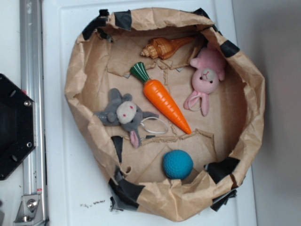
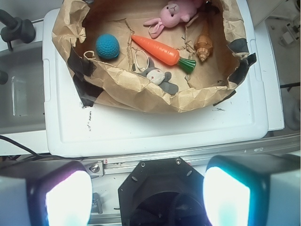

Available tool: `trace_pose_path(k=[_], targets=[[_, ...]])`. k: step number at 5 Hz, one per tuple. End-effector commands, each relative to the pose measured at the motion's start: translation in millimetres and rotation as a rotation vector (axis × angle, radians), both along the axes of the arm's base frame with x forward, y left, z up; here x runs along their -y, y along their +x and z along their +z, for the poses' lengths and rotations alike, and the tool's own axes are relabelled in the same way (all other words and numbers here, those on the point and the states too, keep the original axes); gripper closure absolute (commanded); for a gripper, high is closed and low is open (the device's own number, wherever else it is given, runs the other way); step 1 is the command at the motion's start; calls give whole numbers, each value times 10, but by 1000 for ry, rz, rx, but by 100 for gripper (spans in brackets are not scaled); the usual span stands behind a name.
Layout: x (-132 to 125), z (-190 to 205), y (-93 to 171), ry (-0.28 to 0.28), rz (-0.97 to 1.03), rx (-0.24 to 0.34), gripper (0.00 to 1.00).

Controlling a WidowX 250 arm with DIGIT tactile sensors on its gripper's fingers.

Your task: Grab the gray animal.

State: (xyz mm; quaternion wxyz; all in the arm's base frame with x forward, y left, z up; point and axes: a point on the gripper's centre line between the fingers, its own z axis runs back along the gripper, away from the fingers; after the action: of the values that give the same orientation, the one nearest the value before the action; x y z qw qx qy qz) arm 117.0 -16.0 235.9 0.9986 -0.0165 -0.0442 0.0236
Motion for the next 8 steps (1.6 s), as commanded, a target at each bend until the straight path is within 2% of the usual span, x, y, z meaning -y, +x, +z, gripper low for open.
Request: trace_pose_path(k=[1,2,3,4,5,6,7,8], targets=[[0,0,0,0,0,0,0],[-50,-157,399,-8,-16,-8,0],[-160,-335,723,-48,17,43,0],[-199,-528,951,-34,-5,70,0],[-299,-897,1239,-42,21,33,0],[-252,-1286,1318,-34,-12,-17,0],[-73,-1799,1120,-39,-80,-171,0],[70,-1998,648,-80,-229,-319,0]])
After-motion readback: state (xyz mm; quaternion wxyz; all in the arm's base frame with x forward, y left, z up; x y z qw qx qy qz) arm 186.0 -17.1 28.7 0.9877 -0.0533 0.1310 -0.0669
